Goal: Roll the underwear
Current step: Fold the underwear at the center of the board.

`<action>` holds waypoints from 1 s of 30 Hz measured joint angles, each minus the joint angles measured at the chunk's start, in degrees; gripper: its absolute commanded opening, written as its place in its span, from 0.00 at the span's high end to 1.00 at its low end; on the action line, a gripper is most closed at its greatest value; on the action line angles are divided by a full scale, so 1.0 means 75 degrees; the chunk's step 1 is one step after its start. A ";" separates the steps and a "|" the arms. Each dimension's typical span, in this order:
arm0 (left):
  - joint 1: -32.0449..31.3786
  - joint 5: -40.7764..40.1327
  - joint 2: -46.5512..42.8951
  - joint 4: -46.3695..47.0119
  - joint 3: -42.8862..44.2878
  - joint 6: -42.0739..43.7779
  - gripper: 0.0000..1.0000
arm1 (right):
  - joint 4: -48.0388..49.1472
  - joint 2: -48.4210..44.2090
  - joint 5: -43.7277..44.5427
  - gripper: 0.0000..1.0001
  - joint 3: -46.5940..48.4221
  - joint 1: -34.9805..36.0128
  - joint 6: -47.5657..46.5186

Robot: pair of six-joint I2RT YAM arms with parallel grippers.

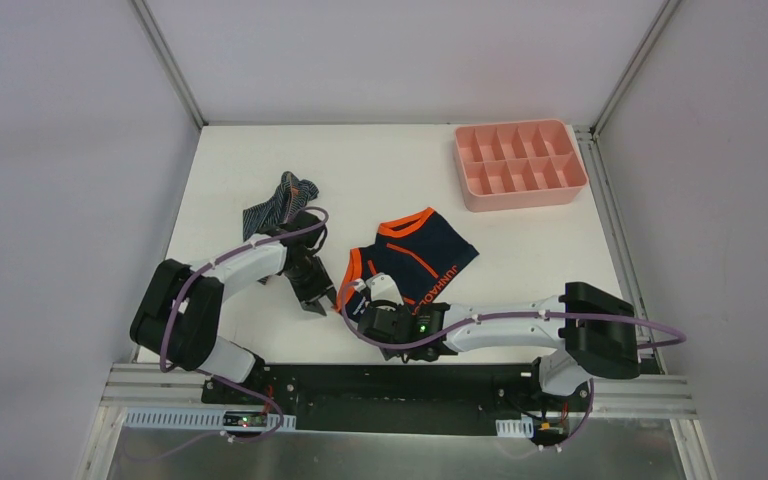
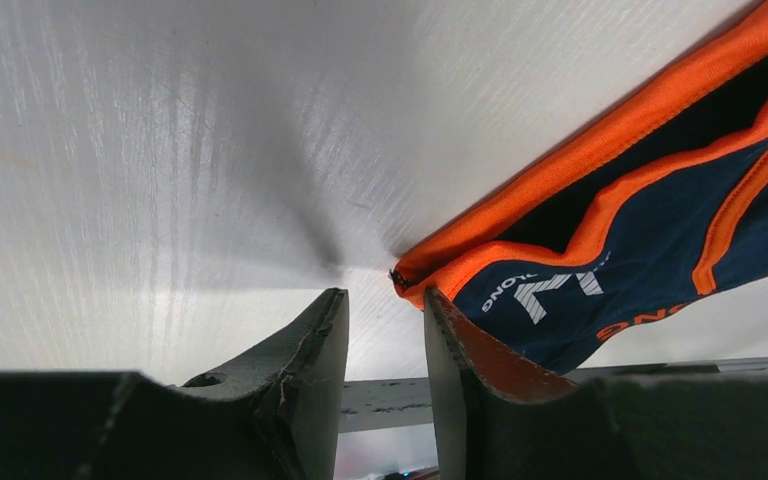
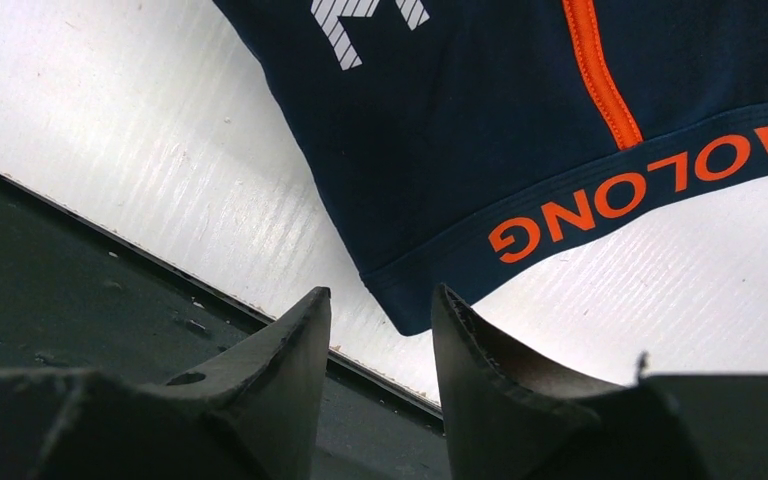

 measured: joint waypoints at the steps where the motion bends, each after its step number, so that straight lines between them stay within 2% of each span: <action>1: 0.0000 0.0000 -0.0035 0.0020 -0.0009 0.0000 0.65 | 0.0000 0.0000 0.0003 0.55 0.0000 0.0000 0.0020; 7: -0.0003 0.0020 -0.0399 0.0184 -0.0108 0.0006 0.67 | 0.0000 -0.0003 0.0085 0.56 0.0000 0.0000 0.0128; 16: -0.0009 0.0090 -0.0245 0.0615 -0.0315 0.0006 0.68 | 0.0003 -0.0006 0.0134 0.56 0.0000 0.0009 0.0169; 21: -0.0009 0.0082 -0.0160 0.0699 -0.0382 0.0003 0.79 | 0.0003 -0.0006 0.0134 0.56 0.0000 0.0009 0.0169; 25: -0.0006 0.0082 -0.0038 0.0740 -0.0385 -0.0003 1.00 | 0.0000 -0.0006 0.0137 0.56 0.0000 0.0009 0.0169; 30: -0.0006 0.0207 0.0102 0.0801 -0.0341 0.0023 1.00 | -0.0044 -0.0009 0.0221 0.55 0.0000 0.0076 0.0160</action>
